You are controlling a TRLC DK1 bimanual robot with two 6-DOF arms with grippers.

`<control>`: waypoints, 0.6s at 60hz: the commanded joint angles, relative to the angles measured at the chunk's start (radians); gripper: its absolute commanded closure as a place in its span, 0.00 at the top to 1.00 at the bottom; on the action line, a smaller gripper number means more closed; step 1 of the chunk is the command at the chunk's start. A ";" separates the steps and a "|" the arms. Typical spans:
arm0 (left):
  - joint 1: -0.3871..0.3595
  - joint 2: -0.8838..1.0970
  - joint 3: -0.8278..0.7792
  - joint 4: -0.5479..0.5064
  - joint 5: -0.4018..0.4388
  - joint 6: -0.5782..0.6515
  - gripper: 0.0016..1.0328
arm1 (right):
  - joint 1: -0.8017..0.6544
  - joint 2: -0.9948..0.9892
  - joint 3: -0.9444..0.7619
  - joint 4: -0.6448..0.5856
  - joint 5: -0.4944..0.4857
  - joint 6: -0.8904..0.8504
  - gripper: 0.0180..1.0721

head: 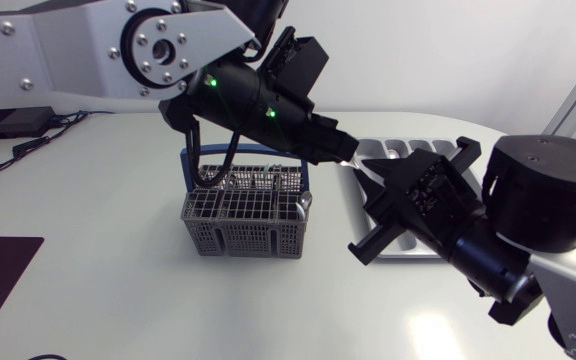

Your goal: Unload the cutlery basket into the drawer organizer.

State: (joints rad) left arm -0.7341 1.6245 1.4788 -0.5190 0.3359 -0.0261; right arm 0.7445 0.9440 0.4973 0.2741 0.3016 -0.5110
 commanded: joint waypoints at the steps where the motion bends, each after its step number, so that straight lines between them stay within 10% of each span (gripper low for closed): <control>1: -0.004 0.014 -0.020 -0.001 0.009 -0.001 0.03 | 0.001 0.015 -0.028 0.013 0.011 -0.026 0.18; 36: -0.011 -0.005 -0.035 0.001 0.009 -0.001 0.03 | 0.007 -0.002 -0.034 0.007 0.011 -0.021 0.06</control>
State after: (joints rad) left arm -0.7357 1.6241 1.4704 -0.5152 0.3359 -0.0257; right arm 0.7475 0.9455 0.4854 0.2695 0.3000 -0.5259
